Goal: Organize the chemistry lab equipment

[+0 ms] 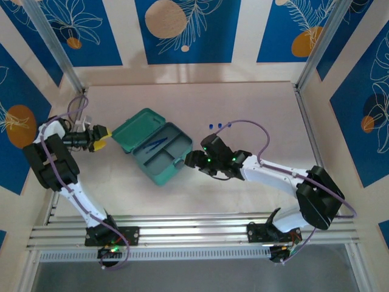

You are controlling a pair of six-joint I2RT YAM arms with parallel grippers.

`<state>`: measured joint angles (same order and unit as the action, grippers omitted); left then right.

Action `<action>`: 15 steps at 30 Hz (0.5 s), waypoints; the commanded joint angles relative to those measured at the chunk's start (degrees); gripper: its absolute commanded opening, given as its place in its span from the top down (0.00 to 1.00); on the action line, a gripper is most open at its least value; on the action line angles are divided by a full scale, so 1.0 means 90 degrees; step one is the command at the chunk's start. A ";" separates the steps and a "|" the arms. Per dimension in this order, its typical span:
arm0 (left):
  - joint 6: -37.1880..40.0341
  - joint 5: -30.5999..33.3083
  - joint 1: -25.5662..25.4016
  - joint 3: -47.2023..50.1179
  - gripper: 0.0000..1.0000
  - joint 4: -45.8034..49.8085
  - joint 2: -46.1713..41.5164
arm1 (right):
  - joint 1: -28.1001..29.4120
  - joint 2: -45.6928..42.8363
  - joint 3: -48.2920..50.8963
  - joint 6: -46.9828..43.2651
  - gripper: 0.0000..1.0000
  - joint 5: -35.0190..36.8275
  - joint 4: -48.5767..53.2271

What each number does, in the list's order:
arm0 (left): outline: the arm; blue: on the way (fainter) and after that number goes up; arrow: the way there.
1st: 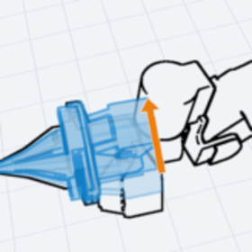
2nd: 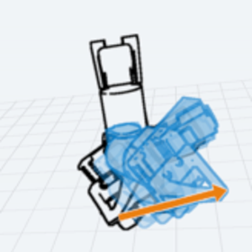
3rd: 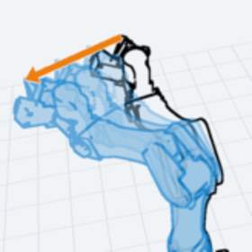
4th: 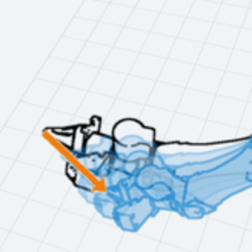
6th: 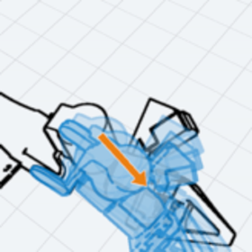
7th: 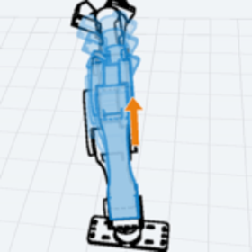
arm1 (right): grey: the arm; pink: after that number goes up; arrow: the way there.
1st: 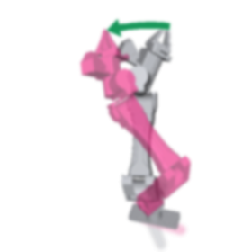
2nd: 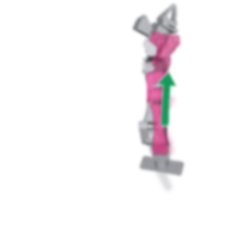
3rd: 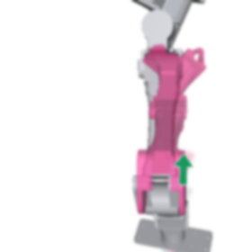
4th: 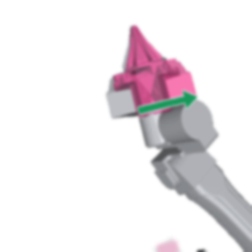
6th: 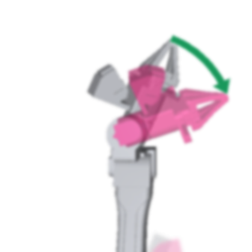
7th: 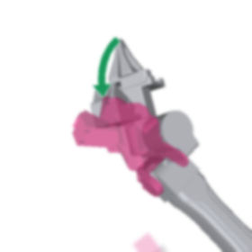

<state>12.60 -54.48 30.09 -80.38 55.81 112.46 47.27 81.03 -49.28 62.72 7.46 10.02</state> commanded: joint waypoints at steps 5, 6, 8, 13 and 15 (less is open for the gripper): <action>0.0036 -0.0695 0.0062 0.0044 0.27 -0.0085 0.0392 | -0.0039 -0.0249 0.0131 0.0092 0.37 -0.0088 -0.0074; 0.0025 -0.0763 0.0049 0.0026 0.27 -0.0081 0.0456 | -0.0036 -0.0253 0.0142 0.0095 0.37 -0.0078 -0.0069; 0.0063 -0.0901 0.0029 -0.0055 0.27 -0.0004 0.0601 | -0.0046 -0.0263 0.0143 0.0101 0.37 -0.0070 -0.0068; -0.0053 -0.0984 -0.0081 -0.0114 0.27 -0.0124 0.0811 | -0.0037 -0.0255 0.0153 0.0109 0.37 -0.0068 -0.0063; -0.0195 -0.0911 -0.0146 -0.0081 0.27 -0.0308 0.0762 | -0.0032 -0.0265 0.0158 0.0087 0.37 -0.0086 -0.0081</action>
<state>11.81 -60.62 29.58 -80.51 54.57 119.37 47.11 79.92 -48.62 62.76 7.44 9.76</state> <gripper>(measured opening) 0.733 0.635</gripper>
